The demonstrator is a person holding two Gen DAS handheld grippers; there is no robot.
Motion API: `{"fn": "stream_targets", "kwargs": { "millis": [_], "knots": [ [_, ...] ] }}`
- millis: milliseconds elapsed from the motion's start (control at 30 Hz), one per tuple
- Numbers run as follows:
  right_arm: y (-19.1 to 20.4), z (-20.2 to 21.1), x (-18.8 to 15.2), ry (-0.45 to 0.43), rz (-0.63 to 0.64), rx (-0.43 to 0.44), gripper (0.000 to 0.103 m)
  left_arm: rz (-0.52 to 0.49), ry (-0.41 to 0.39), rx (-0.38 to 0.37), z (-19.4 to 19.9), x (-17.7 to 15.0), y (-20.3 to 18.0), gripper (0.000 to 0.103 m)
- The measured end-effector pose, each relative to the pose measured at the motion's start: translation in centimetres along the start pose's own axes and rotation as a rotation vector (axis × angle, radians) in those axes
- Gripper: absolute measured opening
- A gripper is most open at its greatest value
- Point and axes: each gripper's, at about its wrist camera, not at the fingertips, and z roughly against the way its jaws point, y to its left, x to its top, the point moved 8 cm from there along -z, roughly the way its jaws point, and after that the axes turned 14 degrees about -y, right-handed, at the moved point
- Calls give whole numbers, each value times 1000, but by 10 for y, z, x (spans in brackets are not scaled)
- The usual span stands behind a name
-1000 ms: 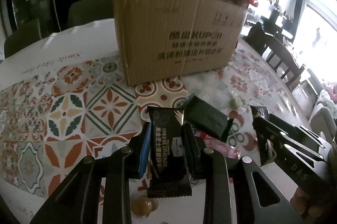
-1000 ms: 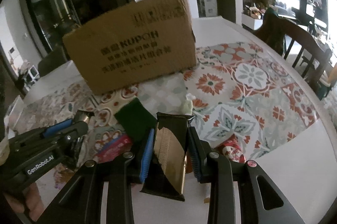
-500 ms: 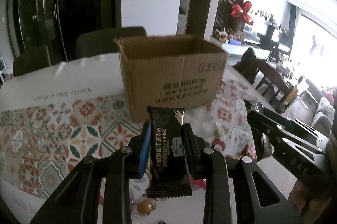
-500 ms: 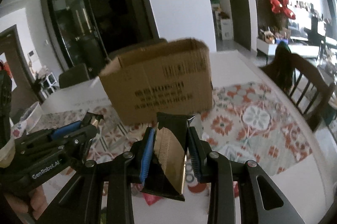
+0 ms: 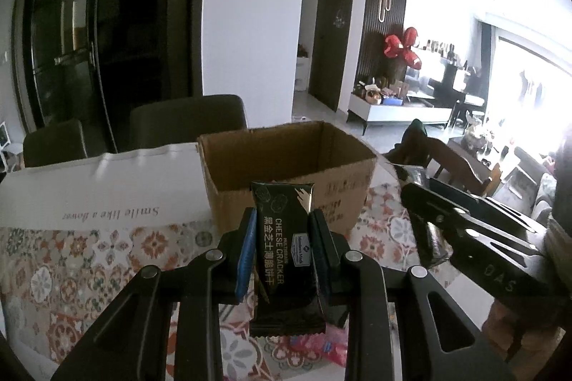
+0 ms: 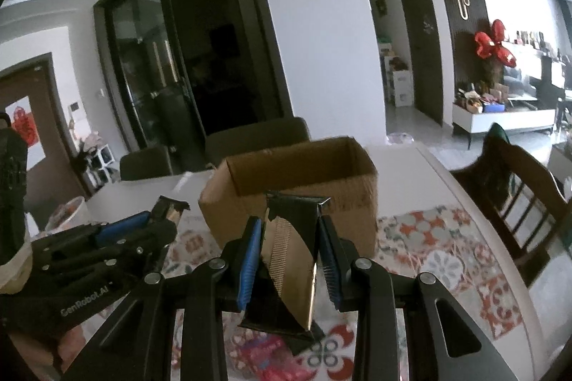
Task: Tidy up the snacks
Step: 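Carry both snacks over the box and open both tools to drop them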
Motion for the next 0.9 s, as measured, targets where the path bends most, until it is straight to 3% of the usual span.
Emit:
{"fn": "stream_targets", "kwargs": {
  "millis": [500, 900],
  "knots": [
    [2, -78, 45, 31, -8, 45, 33, 6, -16, -24, -60, 52, 13, 29],
    [-10, -144, 56, 118, 39, 18, 33, 9, 22, -31, -126, 66, 25, 29]
  ]
}}
